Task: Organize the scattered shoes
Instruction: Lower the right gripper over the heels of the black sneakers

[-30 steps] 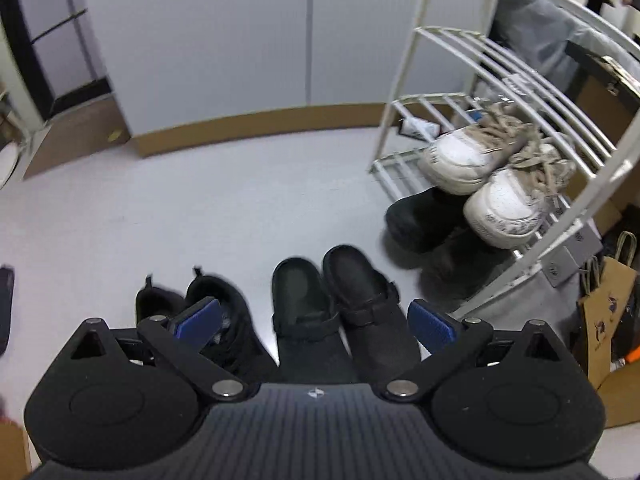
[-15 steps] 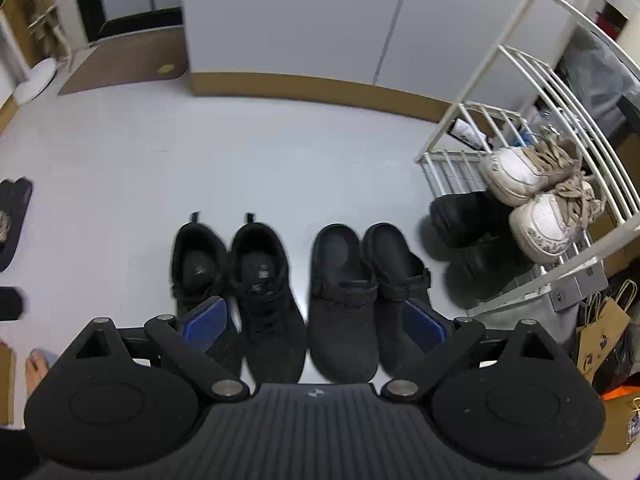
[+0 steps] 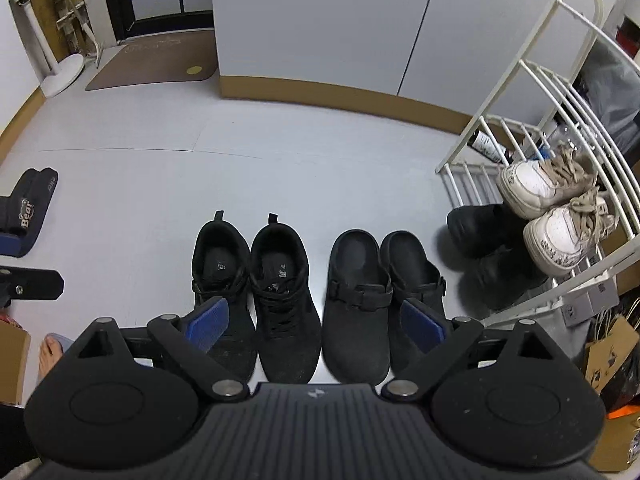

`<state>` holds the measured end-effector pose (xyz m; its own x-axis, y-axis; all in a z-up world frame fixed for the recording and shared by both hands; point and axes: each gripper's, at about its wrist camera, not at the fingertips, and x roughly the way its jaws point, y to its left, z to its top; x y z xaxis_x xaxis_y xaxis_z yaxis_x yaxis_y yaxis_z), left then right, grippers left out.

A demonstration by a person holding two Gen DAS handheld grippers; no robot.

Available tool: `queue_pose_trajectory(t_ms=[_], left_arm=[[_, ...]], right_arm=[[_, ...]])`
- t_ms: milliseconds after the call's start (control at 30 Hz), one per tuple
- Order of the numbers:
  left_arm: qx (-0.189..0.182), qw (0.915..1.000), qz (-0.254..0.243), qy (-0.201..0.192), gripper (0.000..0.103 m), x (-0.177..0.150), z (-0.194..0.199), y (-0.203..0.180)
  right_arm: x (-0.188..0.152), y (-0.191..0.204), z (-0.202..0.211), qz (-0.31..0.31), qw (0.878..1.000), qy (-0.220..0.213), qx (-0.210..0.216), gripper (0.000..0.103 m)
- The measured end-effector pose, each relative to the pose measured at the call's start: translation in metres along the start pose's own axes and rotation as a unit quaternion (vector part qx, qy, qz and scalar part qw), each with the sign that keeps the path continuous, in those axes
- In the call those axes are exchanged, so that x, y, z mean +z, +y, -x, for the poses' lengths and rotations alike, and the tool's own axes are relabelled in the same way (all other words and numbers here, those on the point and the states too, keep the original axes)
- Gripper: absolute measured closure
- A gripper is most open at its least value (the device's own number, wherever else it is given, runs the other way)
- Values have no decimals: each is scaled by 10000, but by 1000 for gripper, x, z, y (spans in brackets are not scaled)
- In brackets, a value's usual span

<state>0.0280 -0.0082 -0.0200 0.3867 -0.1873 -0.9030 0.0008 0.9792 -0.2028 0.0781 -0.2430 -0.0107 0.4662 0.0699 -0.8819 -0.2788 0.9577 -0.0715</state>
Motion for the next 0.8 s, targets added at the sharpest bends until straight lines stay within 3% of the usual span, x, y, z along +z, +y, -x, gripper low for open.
queue_pose_trajectory(t_ms=[200, 567, 700, 800], left_arm=[[56, 9997, 220, -2, 5, 3, 0, 3], [118, 9999, 123, 8, 5, 8, 1, 1], [114, 9998, 141, 74, 5, 6, -4, 3], [72, 9998, 151, 132, 5, 7, -7, 3]], right_arm=[[1, 5, -16, 92, 9997, 197, 83, 7], [7, 2, -39, 313, 9991, 222, 199, 8], [-2, -9, -61, -127, 9967, 328, 737, 23], [-7, -16, -73, -254, 9967, 280, 724, 29]])
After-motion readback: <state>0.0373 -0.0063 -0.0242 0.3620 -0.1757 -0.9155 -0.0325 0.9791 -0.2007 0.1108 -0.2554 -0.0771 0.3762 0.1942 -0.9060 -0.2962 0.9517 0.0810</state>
